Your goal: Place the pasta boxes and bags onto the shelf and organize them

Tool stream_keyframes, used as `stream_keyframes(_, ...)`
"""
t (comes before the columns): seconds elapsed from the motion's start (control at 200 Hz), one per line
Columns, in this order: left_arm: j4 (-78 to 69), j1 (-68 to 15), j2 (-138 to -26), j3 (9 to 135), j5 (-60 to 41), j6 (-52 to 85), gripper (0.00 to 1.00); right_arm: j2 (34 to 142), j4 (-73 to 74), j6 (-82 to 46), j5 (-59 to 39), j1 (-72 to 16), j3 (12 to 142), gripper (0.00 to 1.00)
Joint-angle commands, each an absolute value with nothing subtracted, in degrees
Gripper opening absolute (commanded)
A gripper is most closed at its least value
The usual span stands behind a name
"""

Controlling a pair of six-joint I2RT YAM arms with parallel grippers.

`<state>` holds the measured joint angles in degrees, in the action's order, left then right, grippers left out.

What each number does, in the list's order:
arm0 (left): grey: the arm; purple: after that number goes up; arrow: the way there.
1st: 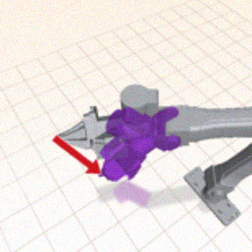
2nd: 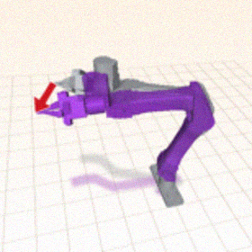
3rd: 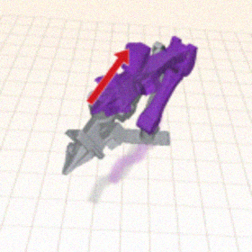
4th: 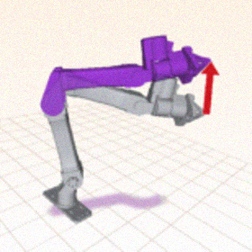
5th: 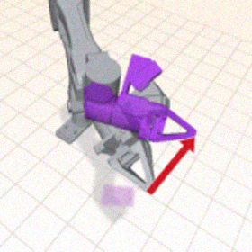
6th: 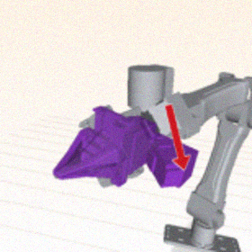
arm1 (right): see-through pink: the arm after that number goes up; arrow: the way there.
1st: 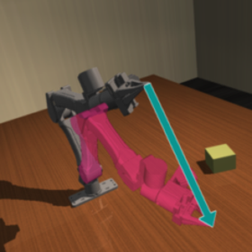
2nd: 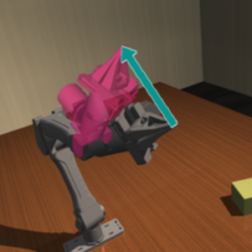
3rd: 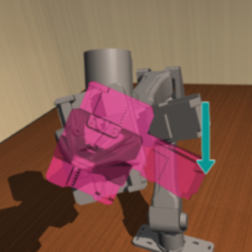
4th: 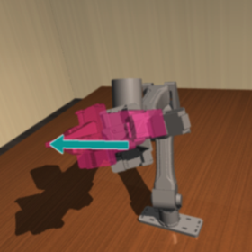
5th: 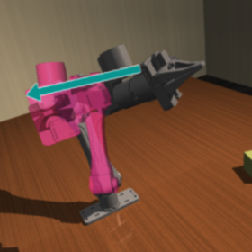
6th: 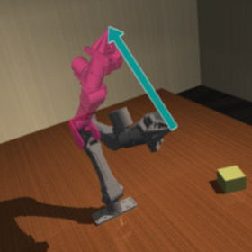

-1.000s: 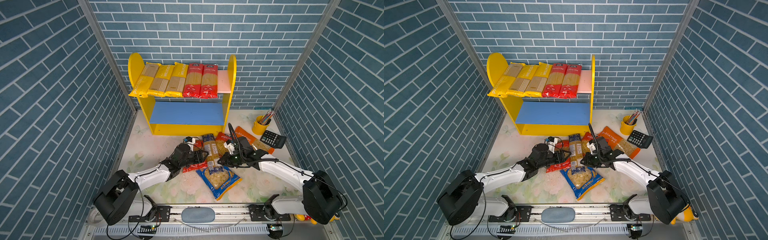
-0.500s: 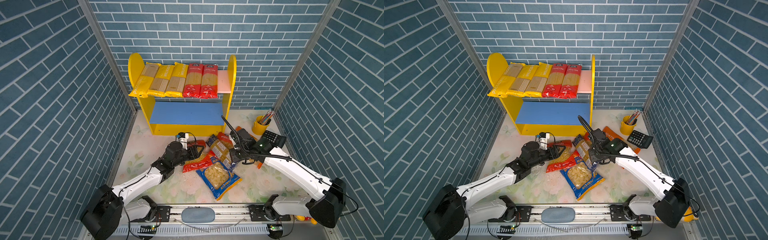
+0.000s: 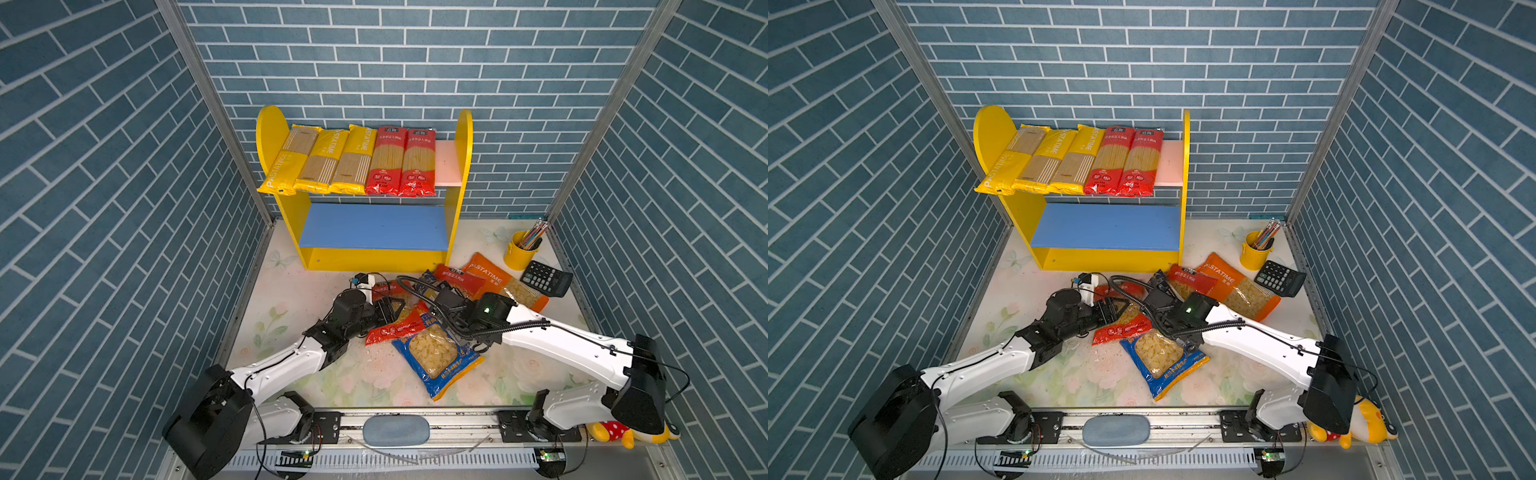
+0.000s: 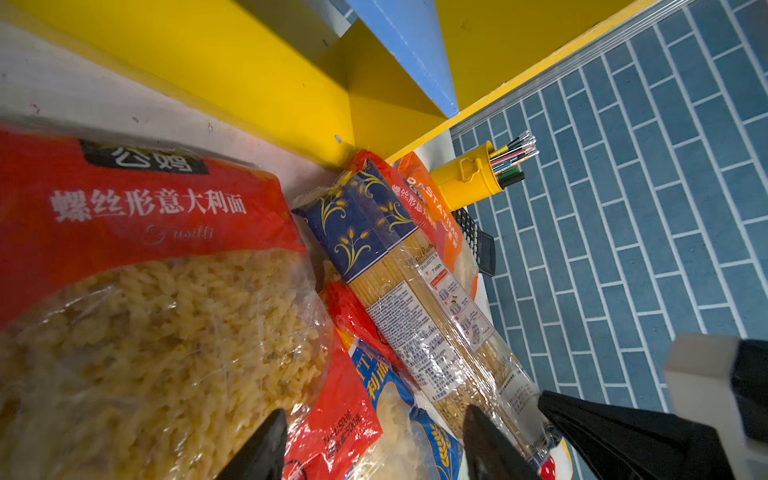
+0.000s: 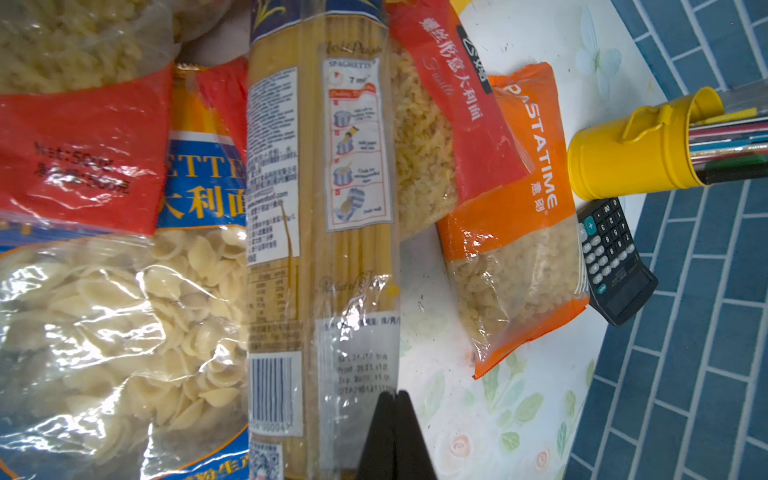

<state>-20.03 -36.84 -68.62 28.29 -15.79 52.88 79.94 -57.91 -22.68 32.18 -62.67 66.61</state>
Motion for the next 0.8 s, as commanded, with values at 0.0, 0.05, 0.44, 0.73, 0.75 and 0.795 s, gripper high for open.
stream_keyframes(0.0,-21.6,-37.5,-68.9,28.0,-16.3,53.0,0.67,80.3,-55.7,-23.5,35.4,-65.5,65.0,0.00)
stream_keyframes(0.05,-20.5,-37.4,-68.1,27.5,-15.2,52.6,0.68,81.3,-54.6,-23.0,36.2,-67.6,64.7,0.00)
stream_keyframes(0.44,0.8,-29.8,-54.8,23.4,-9.7,50.4,0.68,91.6,-49.0,-20.2,28.7,-79.5,66.8,0.07)
stream_keyframes(0.73,1.7,-28.1,-51.8,25.5,-12.5,49.4,0.70,77.7,-33.9,-25.9,-5.5,-67.9,59.4,0.45)
stream_keyframes(0.75,1.2,-28.2,-52.1,25.7,-13.0,49.6,0.71,76.1,-33.2,-26.7,-7.1,-66.4,58.5,0.45)
stream_keyframes(0.795,0.3,-28.5,-52.8,26.2,-14.1,49.6,0.73,72.7,-31.6,-28.6,-9.4,-62.7,56.2,0.45)
